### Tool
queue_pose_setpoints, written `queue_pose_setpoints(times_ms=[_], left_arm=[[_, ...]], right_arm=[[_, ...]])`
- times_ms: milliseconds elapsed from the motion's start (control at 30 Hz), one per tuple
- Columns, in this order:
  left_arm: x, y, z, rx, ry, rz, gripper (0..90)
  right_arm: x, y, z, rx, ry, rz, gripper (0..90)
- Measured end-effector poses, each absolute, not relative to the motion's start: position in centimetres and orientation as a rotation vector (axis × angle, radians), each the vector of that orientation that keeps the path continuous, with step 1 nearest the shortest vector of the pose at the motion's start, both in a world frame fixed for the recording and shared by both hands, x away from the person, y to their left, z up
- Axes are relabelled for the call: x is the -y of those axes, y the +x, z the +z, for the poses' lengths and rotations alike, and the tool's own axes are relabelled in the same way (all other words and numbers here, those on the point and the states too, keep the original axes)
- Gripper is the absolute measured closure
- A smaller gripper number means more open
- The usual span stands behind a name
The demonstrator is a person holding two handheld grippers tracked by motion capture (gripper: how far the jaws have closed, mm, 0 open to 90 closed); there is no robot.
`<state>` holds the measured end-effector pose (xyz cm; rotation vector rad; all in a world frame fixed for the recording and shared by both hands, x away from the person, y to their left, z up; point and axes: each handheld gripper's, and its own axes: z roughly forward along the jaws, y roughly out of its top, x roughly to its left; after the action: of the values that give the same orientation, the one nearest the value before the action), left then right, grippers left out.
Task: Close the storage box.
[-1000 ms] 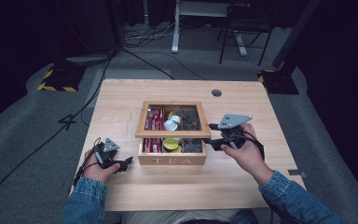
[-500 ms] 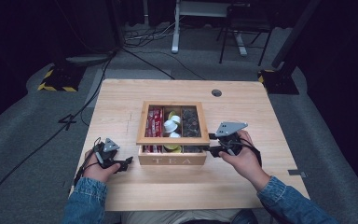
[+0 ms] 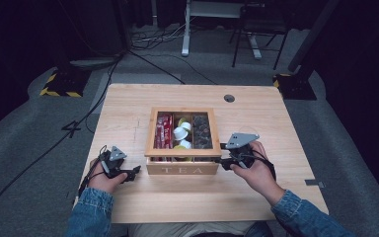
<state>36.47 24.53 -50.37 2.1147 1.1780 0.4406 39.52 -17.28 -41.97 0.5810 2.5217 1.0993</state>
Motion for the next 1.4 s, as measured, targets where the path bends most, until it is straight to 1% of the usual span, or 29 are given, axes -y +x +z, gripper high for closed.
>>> queue_pose_setpoints(times_ms=[300,367,400,467,567,700,867,967,1067,1167,1400], left_arm=[[-24.5,36.5,-50.4,-1.172,2.118,0.442,19.2],[-24.5,36.5,-50.4,-1.172,2.118,0.442,19.2],[-24.5,36.5,-50.4,-1.172,2.118,0.442,19.2],[-24.5,36.5,-50.4,-1.172,2.118,0.442,19.2],[-24.5,36.5,-50.4,-1.173,2.118,0.441,19.1],[-24.5,36.5,-50.4,-1.175,2.115,0.442,19.1],[-24.5,36.5,-50.4,-1.173,2.118,0.441,19.1],[-24.5,36.5,-50.4,-1.170,2.118,0.438,19.1],[-24.6,36.6,-50.4,-1.165,2.118,0.435,19.0],[-24.6,36.6,-50.4,-1.159,2.124,0.433,18.0],[-24.6,36.8,-50.4,-1.133,2.139,0.419,15.0]], right_arm=[[17.4,39.3,-42.1,-2.522,0.574,1.086,42.3],[17.4,39.3,-42.1,-2.519,0.566,1.065,35.7],[17.3,39.2,-42.2,-2.521,0.559,1.050,34.8],[17.0,39.0,-42.3,-2.544,0.525,1.014,27.8],[16.6,38.9,-42.8,-2.580,0.493,0.940,26.5],[16.6,38.7,-42.6,-2.529,0.516,1.024,22.1],[17.2,39.0,-42.0,-2.534,0.573,1.123,22.3],[17.9,39.2,-41.4,-2.520,0.606,1.188,21.8],[19.1,39.4,-40.5,-2.494,0.619,1.222,19.3],[20.6,39.5,-39.7,-2.459,0.647,1.243,17.3],[24.6,40.0,-38.5,-2.410,0.745,1.228,16.6]])
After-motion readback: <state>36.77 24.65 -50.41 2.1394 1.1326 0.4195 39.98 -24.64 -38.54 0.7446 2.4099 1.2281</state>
